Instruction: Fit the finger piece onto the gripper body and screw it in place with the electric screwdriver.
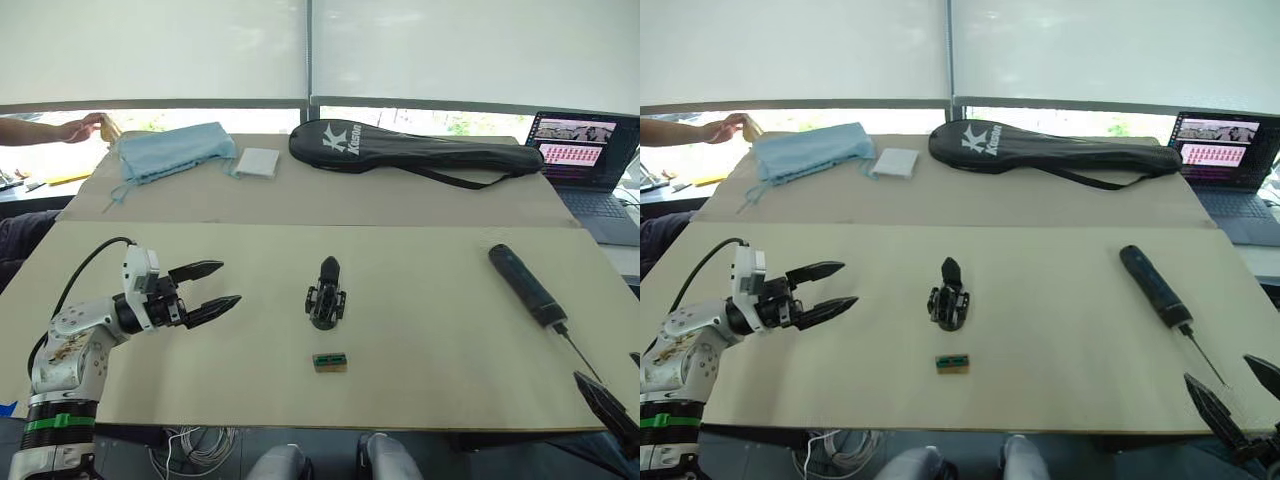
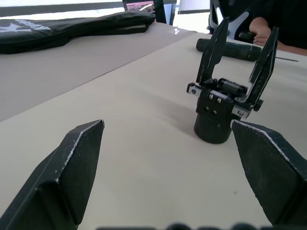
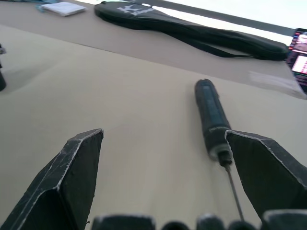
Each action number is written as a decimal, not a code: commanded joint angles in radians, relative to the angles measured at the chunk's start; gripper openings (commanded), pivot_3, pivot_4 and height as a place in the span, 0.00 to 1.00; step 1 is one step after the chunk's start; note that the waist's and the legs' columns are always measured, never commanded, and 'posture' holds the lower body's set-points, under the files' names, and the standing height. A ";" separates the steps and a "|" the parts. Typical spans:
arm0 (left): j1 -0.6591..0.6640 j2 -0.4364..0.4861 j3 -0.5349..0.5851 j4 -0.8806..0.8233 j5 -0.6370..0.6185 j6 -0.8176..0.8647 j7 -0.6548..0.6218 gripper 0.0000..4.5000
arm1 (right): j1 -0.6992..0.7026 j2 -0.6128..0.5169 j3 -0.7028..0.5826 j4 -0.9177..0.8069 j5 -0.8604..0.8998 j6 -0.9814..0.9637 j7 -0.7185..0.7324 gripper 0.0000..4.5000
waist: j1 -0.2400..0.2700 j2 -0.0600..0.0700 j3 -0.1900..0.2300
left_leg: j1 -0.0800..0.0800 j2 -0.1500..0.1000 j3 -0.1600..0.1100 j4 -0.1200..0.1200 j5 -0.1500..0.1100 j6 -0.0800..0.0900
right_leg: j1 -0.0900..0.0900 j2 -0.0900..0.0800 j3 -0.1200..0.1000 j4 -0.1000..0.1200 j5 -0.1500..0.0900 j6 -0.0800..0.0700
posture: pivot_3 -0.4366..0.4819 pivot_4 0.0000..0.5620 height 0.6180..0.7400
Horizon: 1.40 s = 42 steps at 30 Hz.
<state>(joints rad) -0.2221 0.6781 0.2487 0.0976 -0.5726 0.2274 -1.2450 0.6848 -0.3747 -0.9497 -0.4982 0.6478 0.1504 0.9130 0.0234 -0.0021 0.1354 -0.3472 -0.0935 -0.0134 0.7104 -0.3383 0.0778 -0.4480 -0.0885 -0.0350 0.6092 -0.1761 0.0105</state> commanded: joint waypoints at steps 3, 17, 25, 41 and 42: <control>-0.048 0.023 0.000 -0.067 -0.064 0.100 0.009 0.99 | -0.014 -0.055 -0.022 -0.027 0.092 0.080 -0.117 1.00 | -0.007 0.002 0.004 | 0.005 0.000 0.000 -0.001 0.000 0.000 | 0.005 0.000 0.000 0.000 -0.001 0.001 | 0.48 0.27 1.00; -0.170 -0.027 -0.084 -0.213 -0.108 0.185 0.036 0.99 | -0.628 -0.697 0.453 0.628 -0.125 0.320 -0.039 1.00 | -0.009 -0.003 0.018 | 0.009 0.001 0.002 -0.002 0.003 0.007 | 0.009 -0.001 0.000 -0.002 -0.002 0.000 | 0.48 0.27 1.00; -0.202 -0.038 -0.108 -0.192 -0.096 0.160 0.015 0.99 | -1.028 -0.722 0.784 1.008 -0.333 0.330 0.114 1.00 | -0.012 -0.002 0.019 | 0.005 0.001 0.001 -0.001 0.004 0.008 | 0.007 -0.002 -0.002 -0.003 -0.002 0.000 | 0.48 0.27 1.00; -0.209 0.001 -0.111 -0.236 -0.135 0.211 -0.047 1.00 | -1.281 -0.655 0.931 1.340 -0.491 0.279 0.252 0.66 | -0.016 -0.001 0.019 | 0.001 0.001 0.000 0.002 0.003 0.006 | 0.005 -0.002 -0.004 -0.004 -0.002 0.000 | 0.48 0.27 1.00; -0.205 0.007 -0.111 -0.241 -0.139 0.224 -0.049 1.00 | -1.280 -0.655 0.928 1.344 -0.494 0.266 0.250 0.58 | -0.017 -0.001 0.019 | 0.001 0.001 -0.001 0.002 0.004 0.006 | 0.005 -0.002 -0.004 -0.004 -0.002 0.000 | 0.48 0.27 1.00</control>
<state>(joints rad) -0.4197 0.6654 0.1294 -0.1054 -0.6866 0.4355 -1.2862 -0.5841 -1.0294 -0.0129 0.8371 0.1672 0.4415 1.1522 0.0068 -0.0028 0.1547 -0.3462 -0.0927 -0.0141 0.7121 -0.3347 0.0839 -0.4431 -0.0901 -0.0392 0.6055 -0.1778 0.0101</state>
